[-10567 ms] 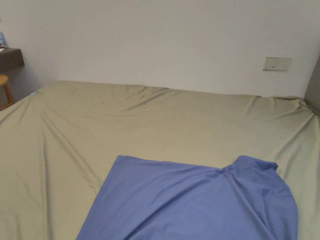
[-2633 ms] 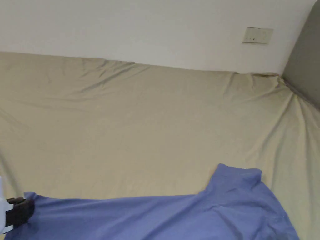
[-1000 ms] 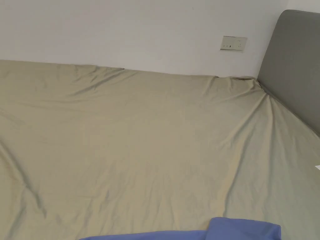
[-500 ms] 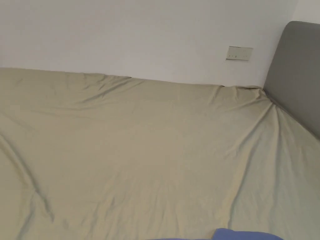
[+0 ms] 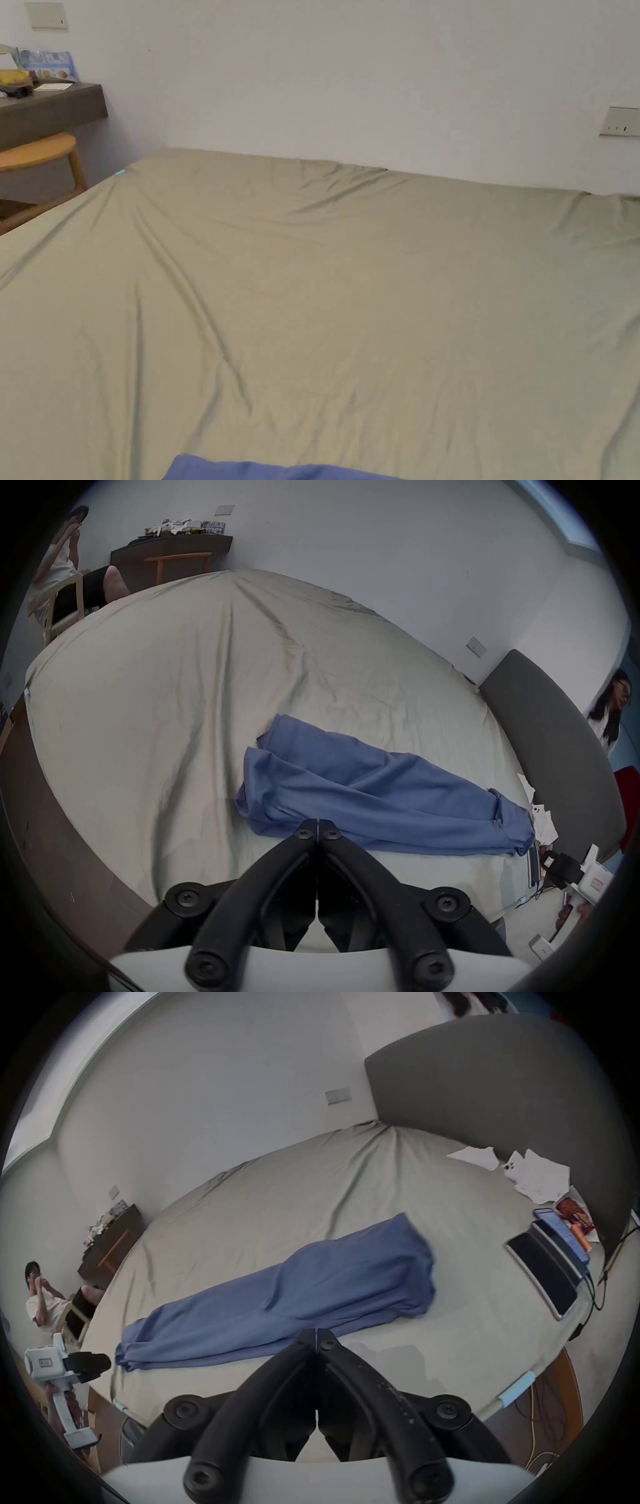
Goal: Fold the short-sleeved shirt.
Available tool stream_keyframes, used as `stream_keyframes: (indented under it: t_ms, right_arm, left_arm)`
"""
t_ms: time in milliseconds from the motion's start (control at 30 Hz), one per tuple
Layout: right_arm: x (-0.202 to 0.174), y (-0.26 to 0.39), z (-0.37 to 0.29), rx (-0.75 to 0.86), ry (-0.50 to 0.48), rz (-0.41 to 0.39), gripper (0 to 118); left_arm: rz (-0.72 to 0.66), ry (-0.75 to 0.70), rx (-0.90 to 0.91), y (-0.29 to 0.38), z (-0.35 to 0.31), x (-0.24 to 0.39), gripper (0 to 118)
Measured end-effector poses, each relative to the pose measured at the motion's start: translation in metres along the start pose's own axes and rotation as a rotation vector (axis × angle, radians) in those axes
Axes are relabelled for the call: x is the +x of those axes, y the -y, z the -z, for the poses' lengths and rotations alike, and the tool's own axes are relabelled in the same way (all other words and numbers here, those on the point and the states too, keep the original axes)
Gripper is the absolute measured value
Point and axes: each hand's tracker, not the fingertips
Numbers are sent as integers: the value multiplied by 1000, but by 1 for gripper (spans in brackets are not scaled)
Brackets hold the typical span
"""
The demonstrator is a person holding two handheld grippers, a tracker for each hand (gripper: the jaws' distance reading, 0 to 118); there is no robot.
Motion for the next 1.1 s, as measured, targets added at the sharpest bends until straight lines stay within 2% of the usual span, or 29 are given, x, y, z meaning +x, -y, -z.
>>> stream_keyframes:
  t_ms: [100, 167, 233, 267, 300, 400, 500, 600, 667, 800, 833, 867, 900, 1000, 1100]
  right_arm:
    - [-9, -6, 1, 1, 17, -69, 2]
    - [-13, -11, 2, 5, 18, -80, 2]
    - [-12, -16, 3, 7, 10, -70, 2]
    - [-12, -18, 4, 10, 4, -60, 2]
    - [-13, -20, 5, 12, -1, -47, 2]
    - [-15, -23, 5, 10, -14, -27, 2]
    - [-22, -25, 6, 0, -21, -27, 2]
    - [-30, -26, 9, -13, -12, -55, 2]
    - [-34, -27, 11, -21, -13, -70, 2]
    - [-42, -28, 15, -29, -36, -82, 2]
    - [-44, -28, 16, -30, -38, -85, 2]
    - [-45, -28, 17, -32, -40, -90, 2]
    - [-46, -27, 17, -34, -42, -95, 2]
    - [-46, -24, 16, -39, -50, -98, 2]
    - [-42, -21, 15, -46, -54, -86, 2]
  left_arm:
    - [11, -8, 35, -17, 0, -9, 3]
    - [-61, 37, 57, -33, 4, -22, 10]
    - [-151, 101, 25, -49, 18, -44, 75]
    - [-206, 130, -4, -55, 28, -55, 101]
    - [-245, 183, -63, -61, 38, -63, 115]
    - [-320, 281, -145, -70, 61, -82, 107]
    - [-344, 289, -177, -72, 83, -91, 107]
    - [-369, 373, -230, -65, 98, -92, 106]
    - [-357, 476, -217, -64, 102, -87, 106]
    - [-289, 508, -231, -59, 113, -63, 103]
    - [-261, 504, -242, -59, 116, -55, 91]
    - [-248, 502, -249, -60, 118, -49, 61]
    - [-251, 495, -251, -61, 119, -45, 13]
    - [-327, 375, -298, -57, 128, -40, 14]
    - [-371, 445, -243, -53, 112, -46, 14]
